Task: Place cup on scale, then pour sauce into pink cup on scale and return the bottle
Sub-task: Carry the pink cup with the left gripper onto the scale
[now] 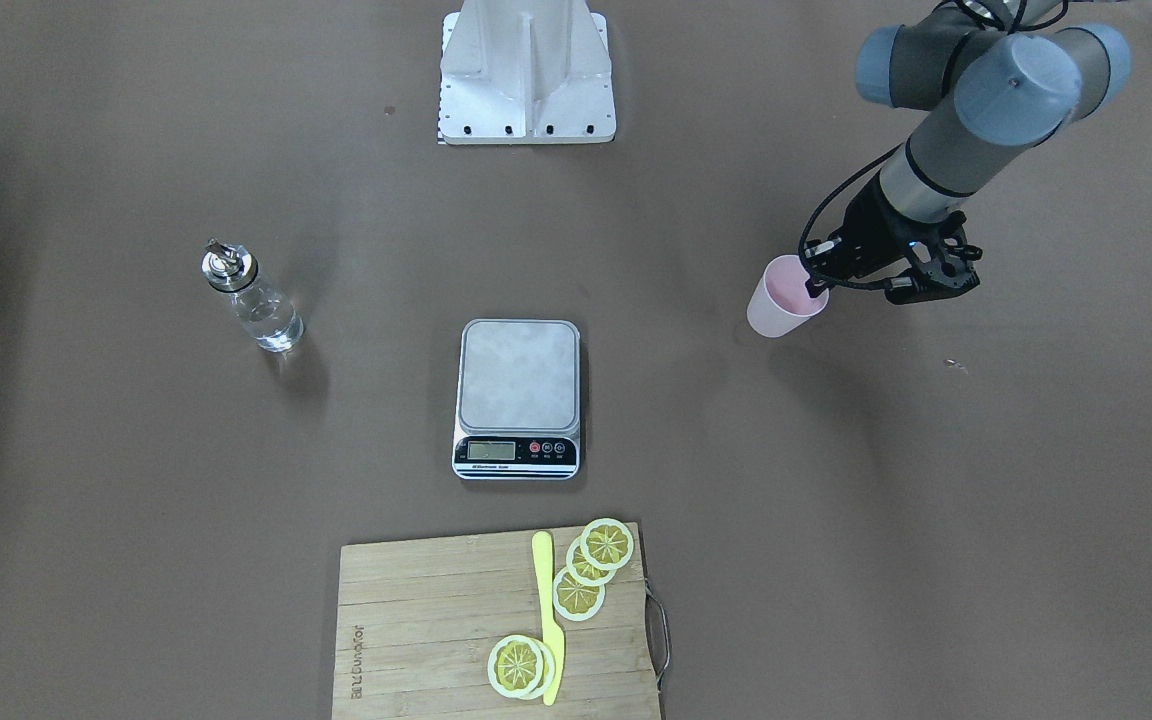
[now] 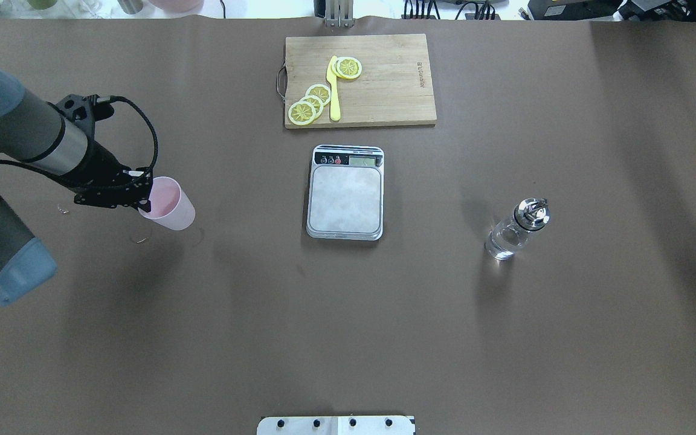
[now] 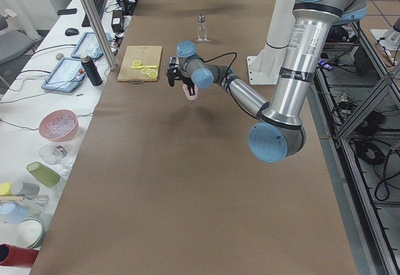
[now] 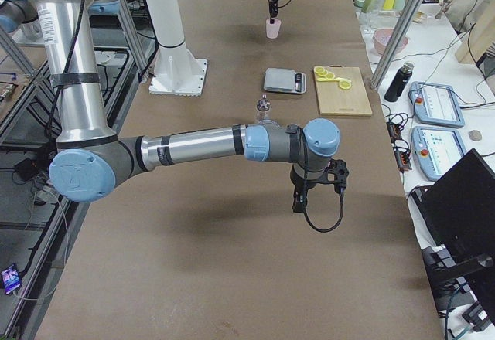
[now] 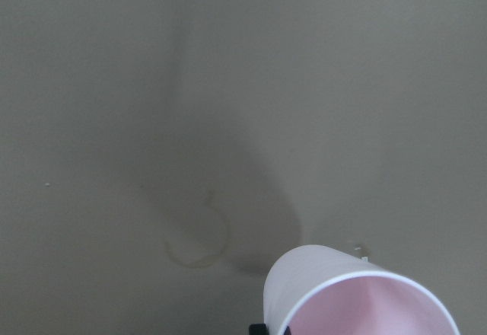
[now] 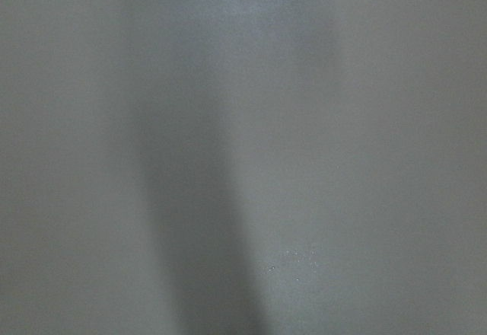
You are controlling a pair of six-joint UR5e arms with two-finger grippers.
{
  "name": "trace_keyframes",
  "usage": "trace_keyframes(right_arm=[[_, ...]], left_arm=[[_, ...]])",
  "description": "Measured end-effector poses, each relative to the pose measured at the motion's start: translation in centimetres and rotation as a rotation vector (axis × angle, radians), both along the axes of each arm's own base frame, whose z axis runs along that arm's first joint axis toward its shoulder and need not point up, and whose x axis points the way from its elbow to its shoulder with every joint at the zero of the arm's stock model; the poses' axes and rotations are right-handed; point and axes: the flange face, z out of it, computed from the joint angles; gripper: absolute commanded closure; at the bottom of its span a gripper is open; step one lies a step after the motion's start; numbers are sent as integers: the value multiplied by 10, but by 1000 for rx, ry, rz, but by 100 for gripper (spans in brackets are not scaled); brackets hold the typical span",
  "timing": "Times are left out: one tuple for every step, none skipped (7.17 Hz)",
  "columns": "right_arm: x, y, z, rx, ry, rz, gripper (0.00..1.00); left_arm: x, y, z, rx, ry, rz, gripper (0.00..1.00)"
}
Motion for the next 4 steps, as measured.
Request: trace_keyframes(right_arm=[[0,-6,-9,14,-9,2,0],[1,-12,-18,32,-12,2,0],[1,-17,-29,53,-15,2,0],[-1,-20,-45,105,-16,0,0]], left_arm=[[16,-11,-45,-39,5,-34,100],[42,-12,-86,-68,10,-71,100],[73,-10,-122,-89,16,-105,100],[103,-15,-154,-106,20,-135,100]])
